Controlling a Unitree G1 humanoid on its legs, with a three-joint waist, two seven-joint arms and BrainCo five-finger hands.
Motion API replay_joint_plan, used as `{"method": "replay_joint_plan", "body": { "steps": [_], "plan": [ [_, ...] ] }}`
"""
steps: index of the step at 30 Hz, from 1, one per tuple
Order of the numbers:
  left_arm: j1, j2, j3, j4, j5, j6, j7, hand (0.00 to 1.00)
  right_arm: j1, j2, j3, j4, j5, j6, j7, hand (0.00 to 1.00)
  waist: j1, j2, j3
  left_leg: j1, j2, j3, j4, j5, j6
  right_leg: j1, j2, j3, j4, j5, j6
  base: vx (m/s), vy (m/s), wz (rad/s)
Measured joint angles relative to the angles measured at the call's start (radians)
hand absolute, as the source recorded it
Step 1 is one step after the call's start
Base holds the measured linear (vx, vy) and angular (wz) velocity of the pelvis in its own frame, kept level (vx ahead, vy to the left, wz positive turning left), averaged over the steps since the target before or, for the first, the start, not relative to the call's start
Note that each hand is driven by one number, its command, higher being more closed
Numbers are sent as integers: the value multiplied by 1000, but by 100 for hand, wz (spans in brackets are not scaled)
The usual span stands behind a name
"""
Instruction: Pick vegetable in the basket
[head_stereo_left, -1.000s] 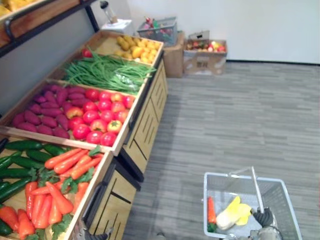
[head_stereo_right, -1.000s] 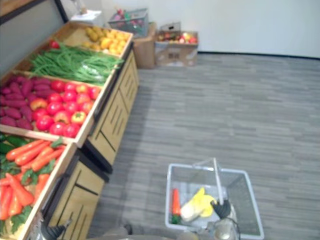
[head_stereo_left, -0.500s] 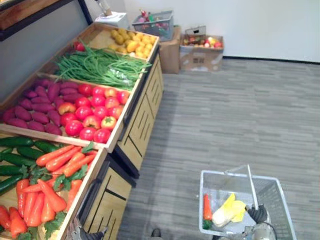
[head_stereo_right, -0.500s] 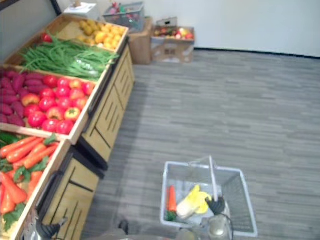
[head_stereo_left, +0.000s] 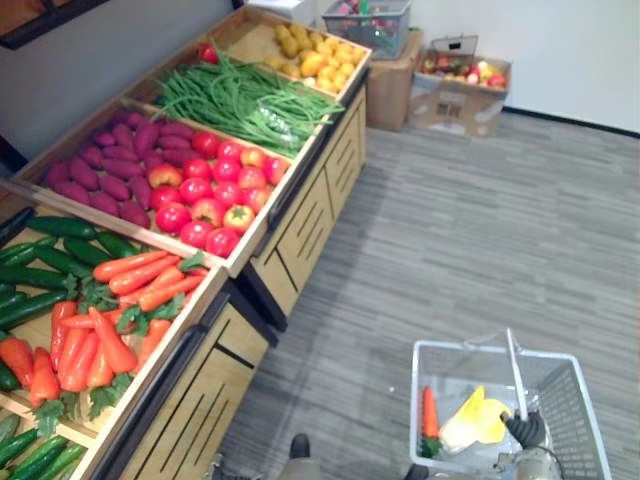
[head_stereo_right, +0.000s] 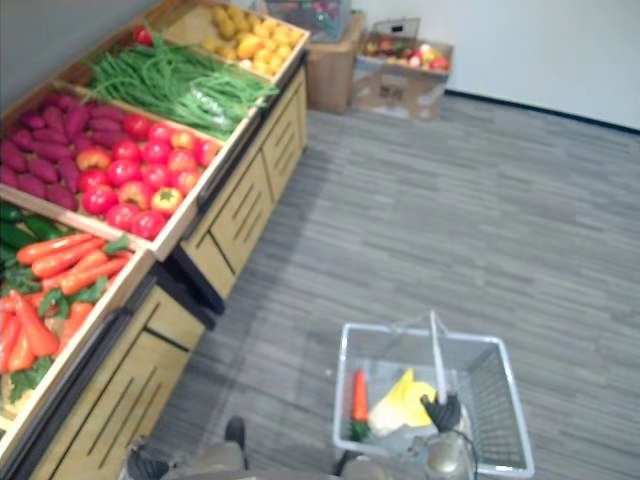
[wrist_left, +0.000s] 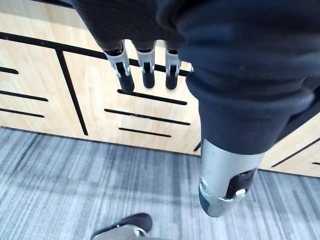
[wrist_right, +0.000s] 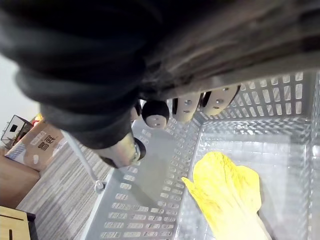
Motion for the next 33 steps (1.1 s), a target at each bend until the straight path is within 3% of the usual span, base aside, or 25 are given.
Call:
{"method": "replay_joint_plan", "body": {
  "steps": [7, 8, 14, 25, 33],
  "plan": [
    [-5, -14, -5, 9, 0, -2, -21, 0, -11, 3, -1, 3, 15, -5, 0, 100, -7, 34, -9, 37, -13, 0, -43, 0, 0, 40, 4, 6, -71, 43, 12, -13, 39, -1],
    [-2, -20, -14, 39, 0, -1, -48, 0, 12, 37, -1, 42, 54, -4, 19, 100, -16, 53, -64, 117, -39, 7, -133, -86, 0, 102, 3, 31, -178, 114, 54, 0, 0, 0],
    [0, -20, -12, 40, 0, 0, -52, 0, 18, 37, -1, 45, 59, -4, 24, 100, -16, 53, -64, 130, -37, 29, -137, -86, 0, 99, 4, 49, -176, 114, 54, 1, 0, -7],
    [-30, -10, 28, 100, -118, 33, -202, 0, 3, 38, -120, 162, 249, 10, 112, 100, -48, 45, -74, 168, -25, 89, -171, -87, 0, 60, 4, 130, -106, 90, 44, -5, 0, -18],
    [-32, 7, 4, 106, -113, 39, -221, 0, 2, 37, -117, 164, 163, 26, 107, 100, -45, 24, -83, 165, -15, 60, -172, -79, -5, 49, 3, 113, -52, 49, 29, -17, -16, 9]
  ]
}}
